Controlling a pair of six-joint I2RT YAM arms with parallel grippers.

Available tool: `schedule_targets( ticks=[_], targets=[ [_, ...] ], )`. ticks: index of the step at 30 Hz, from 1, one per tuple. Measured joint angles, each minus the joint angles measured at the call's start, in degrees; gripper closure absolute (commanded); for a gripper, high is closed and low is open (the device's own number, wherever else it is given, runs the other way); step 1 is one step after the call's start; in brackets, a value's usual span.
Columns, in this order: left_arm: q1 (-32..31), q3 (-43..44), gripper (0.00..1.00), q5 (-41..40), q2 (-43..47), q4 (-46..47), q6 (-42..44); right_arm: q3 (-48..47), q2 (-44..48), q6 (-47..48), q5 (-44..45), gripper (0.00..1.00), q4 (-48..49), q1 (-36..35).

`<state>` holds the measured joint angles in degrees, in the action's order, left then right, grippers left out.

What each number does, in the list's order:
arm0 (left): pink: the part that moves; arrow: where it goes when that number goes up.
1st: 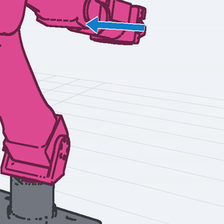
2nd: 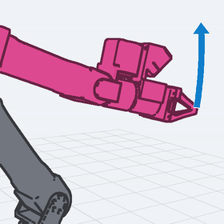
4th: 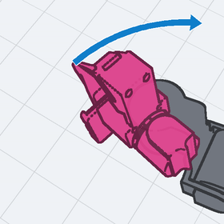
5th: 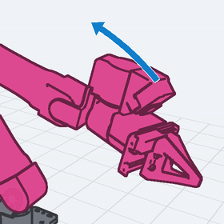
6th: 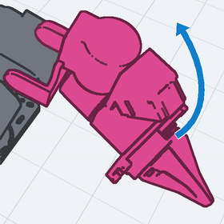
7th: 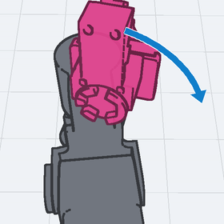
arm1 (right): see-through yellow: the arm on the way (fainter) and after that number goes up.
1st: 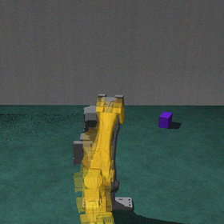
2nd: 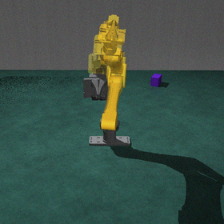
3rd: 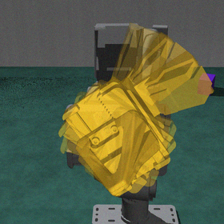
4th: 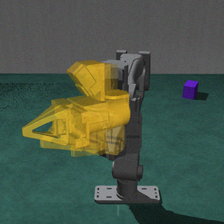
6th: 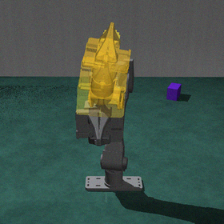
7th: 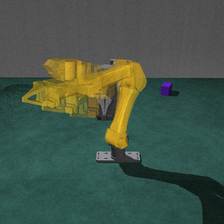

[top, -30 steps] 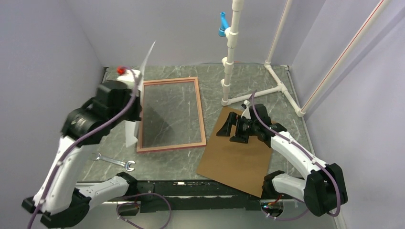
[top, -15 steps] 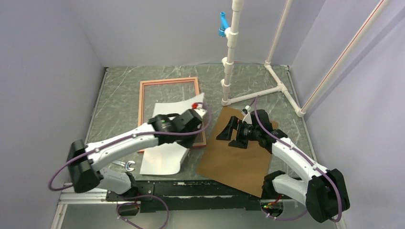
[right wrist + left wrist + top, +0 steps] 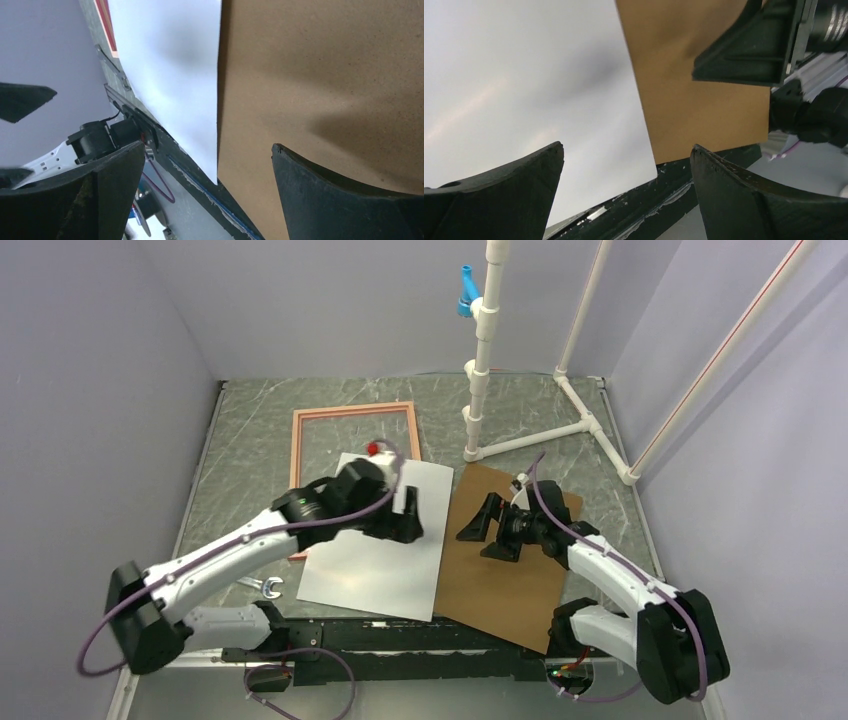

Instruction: Put the photo into the frame

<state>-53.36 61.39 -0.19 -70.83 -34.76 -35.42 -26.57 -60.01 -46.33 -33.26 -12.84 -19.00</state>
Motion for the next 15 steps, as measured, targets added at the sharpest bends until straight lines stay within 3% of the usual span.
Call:
schedule_targets(
  ticks=[8, 15],
  targets=[
    [18.5, -22.6, 0.01, 9.7, 15.6, 6.5, -2.3, 3.2, -8.7, -5.7, -0.3, 0.06, 11.9, -4.5],
    [31.2, -31.4, 0.01, 15.5, 24.4, 5.3, -1.5, 3.5, -22.0, -12.7, -2.4, 0.22, 29.8, -8.9]
  ],
)
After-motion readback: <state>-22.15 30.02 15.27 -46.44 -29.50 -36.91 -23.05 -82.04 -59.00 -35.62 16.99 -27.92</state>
